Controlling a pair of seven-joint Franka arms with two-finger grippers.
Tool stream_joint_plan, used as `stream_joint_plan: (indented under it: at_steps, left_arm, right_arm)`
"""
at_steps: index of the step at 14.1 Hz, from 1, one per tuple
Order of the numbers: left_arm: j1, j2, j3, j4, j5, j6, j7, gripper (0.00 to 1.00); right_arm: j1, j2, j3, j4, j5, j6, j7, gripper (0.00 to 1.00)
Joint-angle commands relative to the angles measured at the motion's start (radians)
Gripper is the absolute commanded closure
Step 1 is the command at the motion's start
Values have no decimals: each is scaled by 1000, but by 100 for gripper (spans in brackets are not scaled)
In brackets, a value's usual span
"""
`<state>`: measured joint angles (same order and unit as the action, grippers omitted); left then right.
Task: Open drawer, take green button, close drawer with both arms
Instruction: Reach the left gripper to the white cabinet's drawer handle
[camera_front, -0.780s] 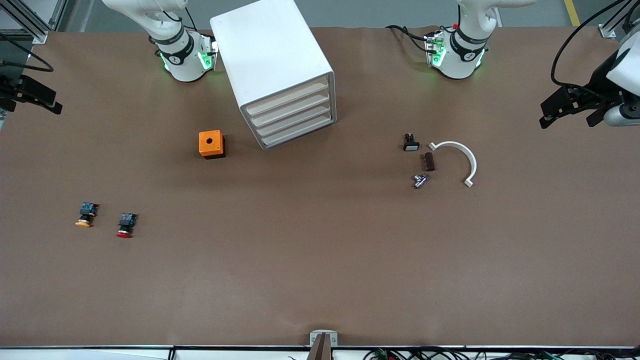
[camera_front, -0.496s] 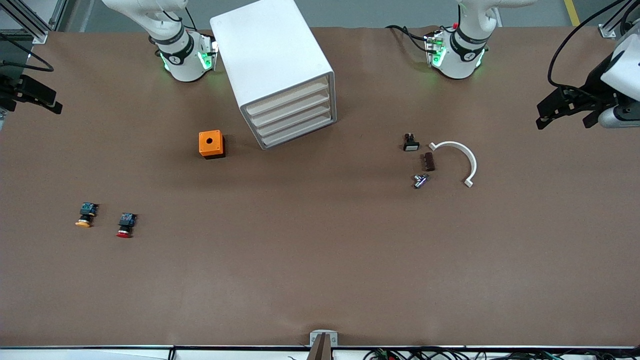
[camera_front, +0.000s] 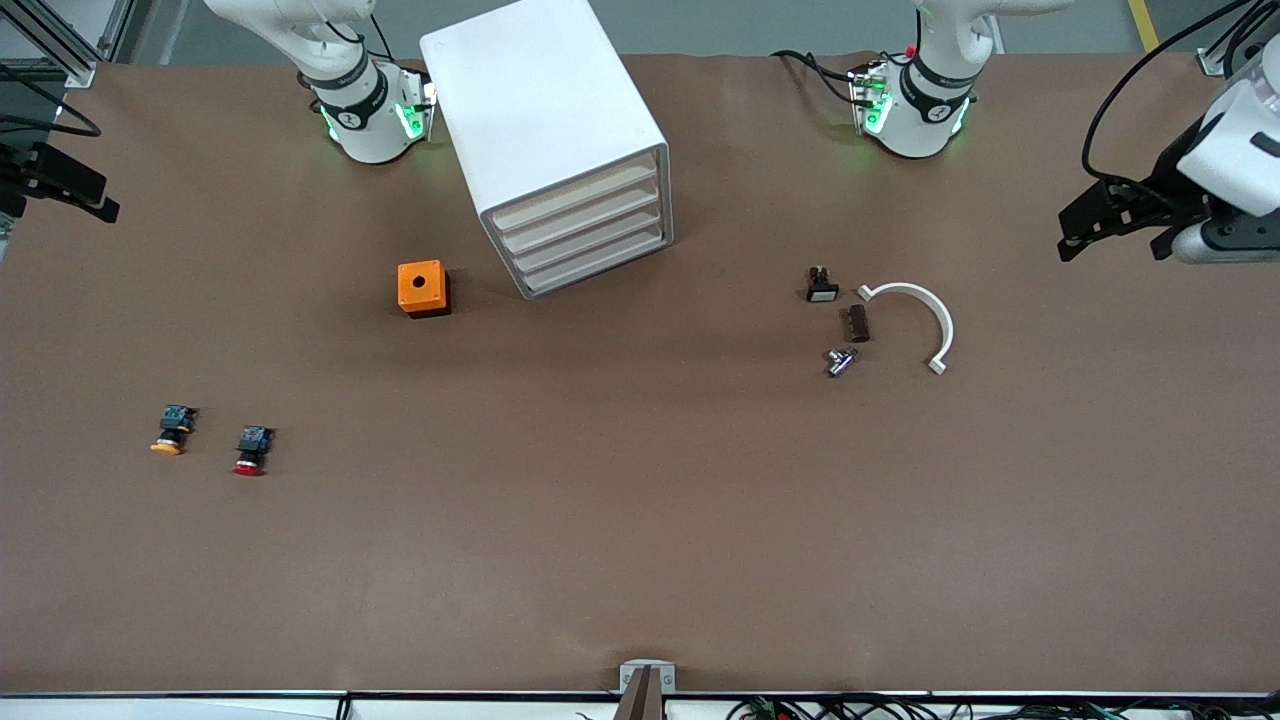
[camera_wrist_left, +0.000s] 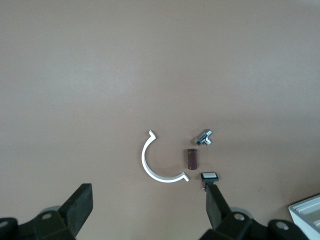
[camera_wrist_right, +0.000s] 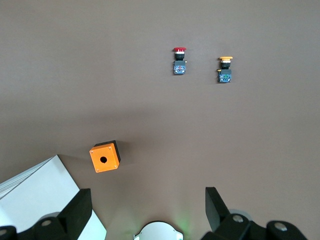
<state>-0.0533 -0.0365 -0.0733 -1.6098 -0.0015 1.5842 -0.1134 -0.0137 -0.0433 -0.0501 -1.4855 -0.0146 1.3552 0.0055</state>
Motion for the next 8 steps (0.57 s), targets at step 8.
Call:
stream_joint_plan:
  at_steps: [8]
  left_arm:
    - [-10,268,-124,-10,-302,-26,113,0]
  right_arm:
    - [26,5,13,4,2,-18,14,0]
